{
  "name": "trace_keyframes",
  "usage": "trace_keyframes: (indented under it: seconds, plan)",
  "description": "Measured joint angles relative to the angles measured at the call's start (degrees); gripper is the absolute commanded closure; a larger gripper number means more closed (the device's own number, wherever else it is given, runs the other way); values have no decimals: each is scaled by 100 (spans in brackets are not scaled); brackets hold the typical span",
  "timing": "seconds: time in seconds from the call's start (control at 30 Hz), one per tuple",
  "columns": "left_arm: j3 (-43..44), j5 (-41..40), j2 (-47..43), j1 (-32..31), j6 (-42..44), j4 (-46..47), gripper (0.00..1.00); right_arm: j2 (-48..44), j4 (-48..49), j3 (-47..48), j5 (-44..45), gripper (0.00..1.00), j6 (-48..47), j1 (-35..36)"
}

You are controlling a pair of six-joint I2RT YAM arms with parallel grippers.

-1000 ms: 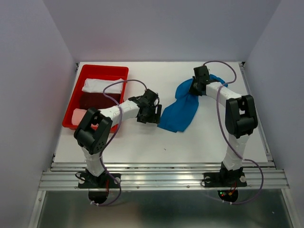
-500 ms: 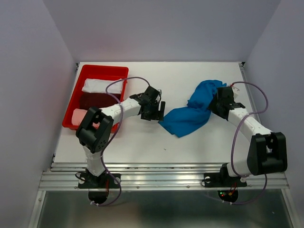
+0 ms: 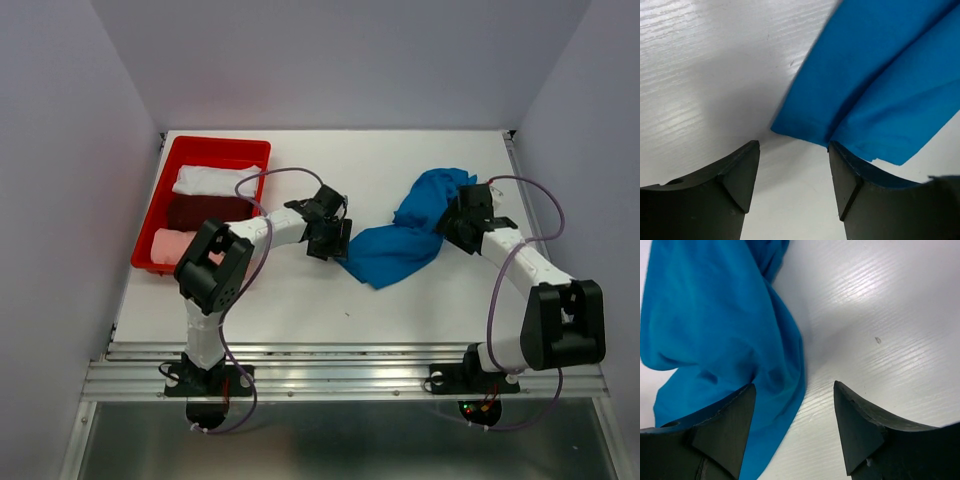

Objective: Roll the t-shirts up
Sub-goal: Flatten out the T-shirt at the center of the board.

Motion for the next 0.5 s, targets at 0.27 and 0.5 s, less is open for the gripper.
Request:
trace_keyframes:
  seconds: [0.27,0.5]
  plan:
    - [308,-352,348,-9,-306,107,72,-334,0,37,-92,26,-59,0]
    - [852,-352,737,-9,-302,72,100,-555,-20,37,-140,15,-146,0]
